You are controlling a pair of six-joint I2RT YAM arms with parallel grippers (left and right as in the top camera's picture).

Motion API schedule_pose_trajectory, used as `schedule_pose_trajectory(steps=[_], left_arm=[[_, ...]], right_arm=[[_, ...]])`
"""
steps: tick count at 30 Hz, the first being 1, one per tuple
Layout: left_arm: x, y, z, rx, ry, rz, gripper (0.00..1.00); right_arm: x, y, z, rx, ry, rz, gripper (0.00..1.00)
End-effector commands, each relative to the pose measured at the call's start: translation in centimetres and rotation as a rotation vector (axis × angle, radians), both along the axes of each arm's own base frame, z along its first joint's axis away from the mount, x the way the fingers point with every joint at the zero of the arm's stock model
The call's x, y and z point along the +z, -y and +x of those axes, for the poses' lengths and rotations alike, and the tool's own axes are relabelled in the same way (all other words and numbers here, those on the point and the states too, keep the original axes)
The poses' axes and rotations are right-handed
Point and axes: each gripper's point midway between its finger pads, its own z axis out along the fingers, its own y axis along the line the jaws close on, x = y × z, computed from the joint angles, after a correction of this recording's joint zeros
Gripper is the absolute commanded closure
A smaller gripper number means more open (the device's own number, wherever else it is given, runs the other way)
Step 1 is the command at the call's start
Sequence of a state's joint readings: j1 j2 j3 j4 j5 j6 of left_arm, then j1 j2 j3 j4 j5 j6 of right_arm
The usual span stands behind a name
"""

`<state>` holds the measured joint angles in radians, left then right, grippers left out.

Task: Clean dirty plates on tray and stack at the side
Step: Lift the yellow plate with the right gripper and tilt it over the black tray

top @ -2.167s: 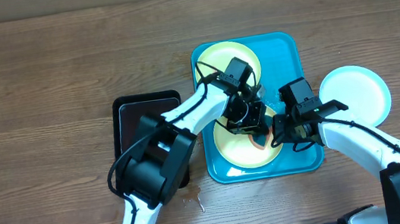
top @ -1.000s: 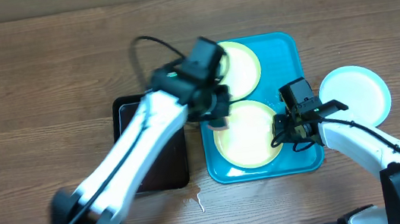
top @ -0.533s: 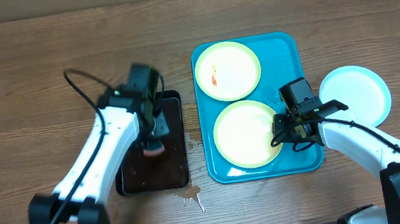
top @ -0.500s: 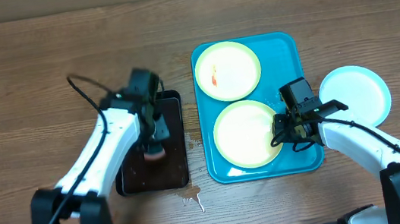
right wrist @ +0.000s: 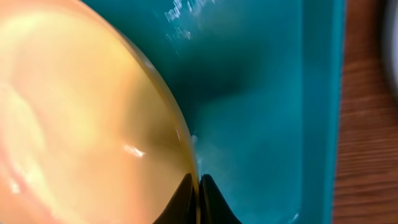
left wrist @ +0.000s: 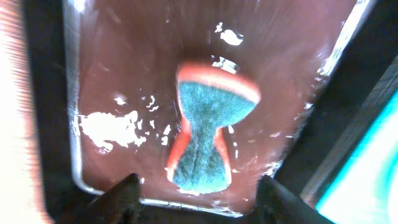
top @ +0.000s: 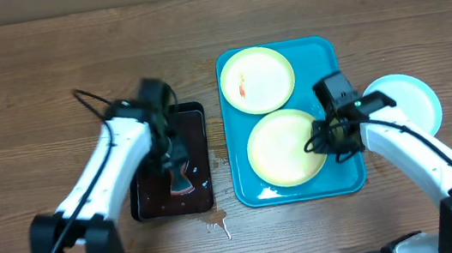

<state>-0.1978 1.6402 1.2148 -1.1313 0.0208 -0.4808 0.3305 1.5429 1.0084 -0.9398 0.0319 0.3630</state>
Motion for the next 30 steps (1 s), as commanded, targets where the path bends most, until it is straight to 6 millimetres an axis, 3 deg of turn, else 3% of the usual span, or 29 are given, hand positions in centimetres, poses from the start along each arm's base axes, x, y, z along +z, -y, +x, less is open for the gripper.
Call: schedule_pose_trajectory(steps=[1, 3, 4, 6, 11, 15, 17, 20, 23, 26, 30], left_arm=[[6.4, -1.9, 2.8, 0.062, 0.172, -0.028, 0.29], [8.8, -3.1, 3.4, 0.090, 0.223, -0.034, 0.21], [11.6, -4.7, 3.9, 0.136, 0.284, -0.036, 0.09], [14.0, -6.3, 4.0, 0.186, 0.334, -0.033, 0.02], [18.8, -10.6, 3.2, 0.317, 0.442, -0.011, 0.00], [19.1, -11.8, 2.2, 0.357, 0.435, 0.005, 0.00], [18.9, -11.9, 1.7, 0.361, 0.413, 0.016, 0.00], [18.7, -12.2, 1.1, 0.367, 0.391, 0.039, 0.00], [18.6, -12.6, 0.9, 0.372, 0.385, 0.062, 0.00], [18.6, -12.6, 0.9, 0.372, 0.384, 0.062, 0.00], [18.6, -12.6, 1.0, 0.372, 0.385, 0.061, 0.00]], right_arm=[[5.6, -1.5, 2.9, 0.109, 0.161, -0.046, 0.96], [7.5, -2.6, 3.6, 0.167, 0.210, -0.071, 0.96], [9.7, -4.4, 4.2, 0.244, 0.272, -0.081, 0.96], [11.7, -6.8, 4.5, 0.326, 0.337, -0.071, 0.96], [14.8, -14.0, 4.1, 0.482, 0.513, -0.015, 0.96], [14.6, -17.6, 4.1, 0.533, 0.589, -0.034, 0.96], [13.6, -19.2, 4.6, 0.545, 0.621, -0.076, 0.96], [11.9, -20.4, 5.5, 0.542, 0.654, -0.165, 0.96], [10.8, -20.2, 6.1, 0.525, 0.688, -0.287, 0.96], [11.5, -20.3, 5.7, 0.516, 0.740, -0.369, 0.96], [15.3, -20.7, 4.6, 0.464, 0.894, -0.459, 0.96]])
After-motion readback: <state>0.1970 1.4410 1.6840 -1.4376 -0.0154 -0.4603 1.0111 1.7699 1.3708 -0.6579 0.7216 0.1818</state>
